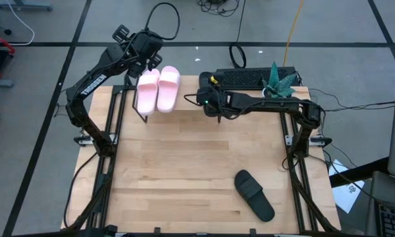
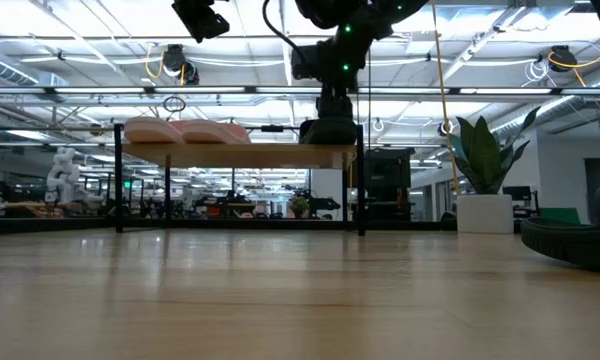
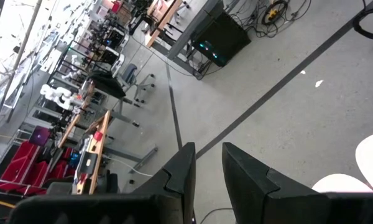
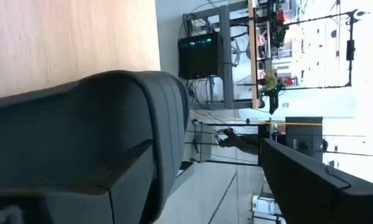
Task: Pick and place slides into the shelf
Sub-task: Put the black slipper on the shelf
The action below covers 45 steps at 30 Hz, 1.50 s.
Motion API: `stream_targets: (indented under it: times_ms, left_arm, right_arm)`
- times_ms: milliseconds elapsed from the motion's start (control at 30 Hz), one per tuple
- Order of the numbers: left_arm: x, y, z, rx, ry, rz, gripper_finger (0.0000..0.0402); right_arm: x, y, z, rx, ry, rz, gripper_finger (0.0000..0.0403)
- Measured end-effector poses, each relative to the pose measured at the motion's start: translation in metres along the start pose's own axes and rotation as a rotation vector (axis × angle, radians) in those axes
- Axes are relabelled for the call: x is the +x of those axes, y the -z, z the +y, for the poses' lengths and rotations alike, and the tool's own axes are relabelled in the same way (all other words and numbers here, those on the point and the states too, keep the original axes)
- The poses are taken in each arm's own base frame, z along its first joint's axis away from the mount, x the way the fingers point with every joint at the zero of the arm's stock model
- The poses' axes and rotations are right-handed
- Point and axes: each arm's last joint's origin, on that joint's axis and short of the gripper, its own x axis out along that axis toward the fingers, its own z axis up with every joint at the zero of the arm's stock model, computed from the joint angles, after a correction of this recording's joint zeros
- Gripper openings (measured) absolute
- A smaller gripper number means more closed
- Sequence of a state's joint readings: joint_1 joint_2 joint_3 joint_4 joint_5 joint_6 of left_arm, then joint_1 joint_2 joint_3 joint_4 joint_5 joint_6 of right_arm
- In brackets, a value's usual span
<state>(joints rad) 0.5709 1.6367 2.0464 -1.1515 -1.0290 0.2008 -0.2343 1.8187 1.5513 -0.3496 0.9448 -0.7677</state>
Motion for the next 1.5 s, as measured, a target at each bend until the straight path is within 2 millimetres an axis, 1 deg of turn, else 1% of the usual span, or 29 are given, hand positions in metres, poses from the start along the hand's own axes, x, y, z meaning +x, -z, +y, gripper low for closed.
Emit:
stream_targets:
  times_ms: [267, 367, 500, 700, 833, 900, 1000, 1100, 1233, 1300, 1367, 1433, 1500]
  left_arm:
    - [0.000, 0.000, 0.000, -0.003, 0.000, 0.000, 0.0086]
    - [0.000, 0.000, 0.000, -0.006, 0.013, -0.003, 0.0086]
    - [0.000, 0.000, -0.001, -0.012, 0.019, -0.004, 0.0086]
    - [0.000, 0.000, -0.001, -0.037, 0.039, -0.007, 0.0086]
    - [0.000, 0.000, -0.001, -0.047, 0.043, -0.008, 0.0086]
    - [0.000, 0.000, -0.001, -0.049, 0.043, -0.007, 0.0086]
    - [0.000, 0.000, -0.001, -0.055, 0.044, -0.007, 0.0086]
    - [0.000, 0.000, -0.002, -0.078, 0.062, -0.005, 0.0086]
    - [-0.005, 0.002, -0.007, -0.103, 0.138, -0.003, 0.0086]
    - [-0.012, 0.005, -0.013, -0.093, 0.180, 0.005, 0.0086]
    - [-0.024, 0.008, -0.020, -0.064, 0.213, 0.013, 0.0086]
    - [-0.038, 0.012, -0.028, -0.041, 0.248, 0.013, 0.0086]
    - [-0.057, 0.017, -0.037, -0.025, 0.290, 0.000, 0.0086]
  right_arm:
    - [-0.010, -0.005, 0.005, -0.033, -0.001, -0.024, 0.0283]
    - [-0.015, -0.008, 0.007, -0.065, 0.028, -0.011, 0.0283]
    - [-0.025, -0.012, 0.010, -0.107, 0.067, -0.001, 0.0283]
    - [-0.041, -0.019, 0.017, -0.116, 0.099, -0.011, 0.0283]
    - [-0.056, -0.024, 0.022, -0.133, 0.097, -0.047, 0.0283]
    - [-0.065, -0.026, 0.025, -0.149, 0.094, -0.070, 0.0283]
    - [-0.083, -0.027, 0.023, -0.146, 0.122, -0.084, 0.0283]
    - [-0.101, -0.025, 0.018, -0.148, 0.180, -0.064, 0.0283]
    - [-0.131, -0.016, 0.004, -0.136, 0.299, 0.004, 0.0283]
    - [-0.149, -0.007, -0.005, -0.125, 0.318, -0.004, 0.0283]
    - [-0.170, 0.005, -0.014, -0.109, 0.325, -0.031, 0.0283]
    - [-0.187, 0.020, -0.024, -0.085, 0.331, -0.058, 0.0283]
    - [-0.203, 0.034, -0.035, -0.067, 0.351, -0.071, 0.0283]
